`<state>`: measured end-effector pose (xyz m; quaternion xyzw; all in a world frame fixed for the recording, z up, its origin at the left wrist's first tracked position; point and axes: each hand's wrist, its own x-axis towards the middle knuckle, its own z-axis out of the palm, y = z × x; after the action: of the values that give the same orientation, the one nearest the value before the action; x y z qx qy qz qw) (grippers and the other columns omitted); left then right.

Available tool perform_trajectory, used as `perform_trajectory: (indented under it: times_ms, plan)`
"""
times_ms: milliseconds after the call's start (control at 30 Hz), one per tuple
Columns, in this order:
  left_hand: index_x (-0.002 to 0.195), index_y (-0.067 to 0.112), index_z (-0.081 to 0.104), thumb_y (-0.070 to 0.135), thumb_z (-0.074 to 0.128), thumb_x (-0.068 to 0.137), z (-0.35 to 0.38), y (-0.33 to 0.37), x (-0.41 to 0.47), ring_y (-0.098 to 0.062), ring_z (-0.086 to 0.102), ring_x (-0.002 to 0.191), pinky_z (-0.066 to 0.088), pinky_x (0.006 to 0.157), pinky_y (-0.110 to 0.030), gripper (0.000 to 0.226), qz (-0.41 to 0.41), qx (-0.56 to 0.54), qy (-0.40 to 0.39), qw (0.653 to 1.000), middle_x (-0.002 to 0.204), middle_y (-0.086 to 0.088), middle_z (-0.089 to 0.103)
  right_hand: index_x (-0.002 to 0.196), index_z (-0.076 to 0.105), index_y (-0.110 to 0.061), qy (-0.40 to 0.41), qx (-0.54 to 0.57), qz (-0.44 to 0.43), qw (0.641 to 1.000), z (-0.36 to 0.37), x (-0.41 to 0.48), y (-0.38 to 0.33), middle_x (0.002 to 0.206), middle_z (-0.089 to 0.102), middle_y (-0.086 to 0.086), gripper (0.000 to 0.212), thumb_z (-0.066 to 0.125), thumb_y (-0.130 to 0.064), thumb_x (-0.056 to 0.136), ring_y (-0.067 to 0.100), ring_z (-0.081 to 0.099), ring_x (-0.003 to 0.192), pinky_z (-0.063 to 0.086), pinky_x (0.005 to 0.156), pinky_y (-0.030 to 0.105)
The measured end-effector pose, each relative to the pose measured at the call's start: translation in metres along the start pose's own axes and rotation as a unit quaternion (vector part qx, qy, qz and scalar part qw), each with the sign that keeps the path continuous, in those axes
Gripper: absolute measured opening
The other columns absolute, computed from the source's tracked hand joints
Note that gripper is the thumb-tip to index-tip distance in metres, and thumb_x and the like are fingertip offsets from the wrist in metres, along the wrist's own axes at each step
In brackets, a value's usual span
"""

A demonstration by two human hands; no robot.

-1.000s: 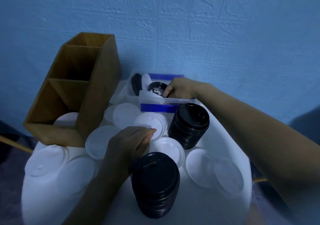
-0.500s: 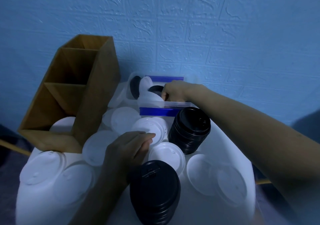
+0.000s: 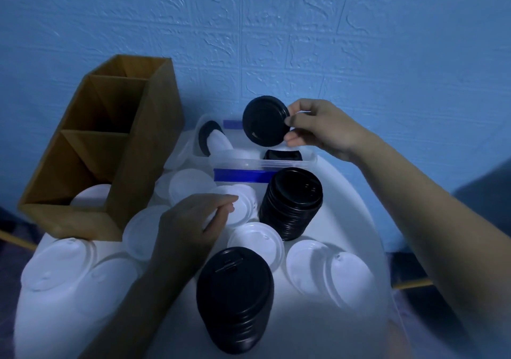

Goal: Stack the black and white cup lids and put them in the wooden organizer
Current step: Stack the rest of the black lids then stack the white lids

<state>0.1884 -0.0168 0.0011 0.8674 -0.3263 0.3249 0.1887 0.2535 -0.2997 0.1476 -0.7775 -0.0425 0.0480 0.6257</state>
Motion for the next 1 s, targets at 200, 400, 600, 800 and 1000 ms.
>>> perform_trajectory:
  times_ms: [200,400,600,800,1000]
  plan:
    - [0.122,0.026,0.069,0.047,0.057,0.094,-0.026,0.027,0.053,0.006,0.066,0.097,0.052,0.082,-0.013,0.036,-0.212,-0.267,0.003,0.94,0.114,0.013,0.071,0.098,0.058,-0.012,-0.025,0.138,0.027,0.99,-0.014,-0.053,-0.005,0.077,0.059,0.003,0.006,0.059,-0.006,0.098,0.007,0.062,0.059,0.056,0.061,0.017]
    - [0.122,0.028,0.065,0.036,0.063,0.086,-0.046,0.033,0.102,-0.019,0.076,0.093,0.06,0.075,-0.024,0.037,-0.296,-0.534,-0.049,0.791,0.106,0.006,0.078,0.103,0.059,-0.009,-0.046,0.204,0.029,0.978,-0.009,-0.072,-0.001,0.069,0.064,-0.004,0.012,0.057,-0.016,0.094,0.001,0.061,0.056,0.055,0.059,0.013]
    - [0.102,0.031,0.08,0.02,0.066,0.084,-0.041,0.033,0.109,-0.017,0.073,0.087,0.059,0.079,-0.028,0.025,-0.318,-0.631,-0.065,0.704,0.098,-0.001,0.078,0.114,0.059,-0.011,-0.018,0.184,0.036,0.982,-0.003,-0.081,0.001,0.088,0.068,0.009,0.014,0.056,-0.007,0.1,0.011,0.067,0.064,0.059,0.064,0.022]
    - [0.085,0.023,0.083,0.016,0.064,0.079,-0.033,0.04,0.108,-0.011,0.073,0.073,0.059,0.068,-0.022,0.02,-0.354,-0.679,-0.072,0.639,0.088,0.0,0.078,0.139,0.056,-0.028,0.031,-0.129,-0.065,0.989,0.006,-0.096,-0.003,0.121,0.068,0.004,0.046,0.07,-0.023,0.095,0.018,0.068,0.104,0.059,0.089,0.035]
    - [0.101,0.012,0.07,0.017,0.063,0.081,-0.031,0.052,0.112,-0.012,0.073,0.073,0.059,0.068,-0.023,0.022,-0.333,-0.701,-0.089,0.624,0.089,-0.001,0.078,0.156,0.027,-0.038,0.065,-0.333,-0.085,0.937,0.01,-0.095,-0.004,0.148,0.047,-0.011,0.114,0.084,-0.065,0.061,0.009,0.05,0.13,0.047,0.107,0.04]
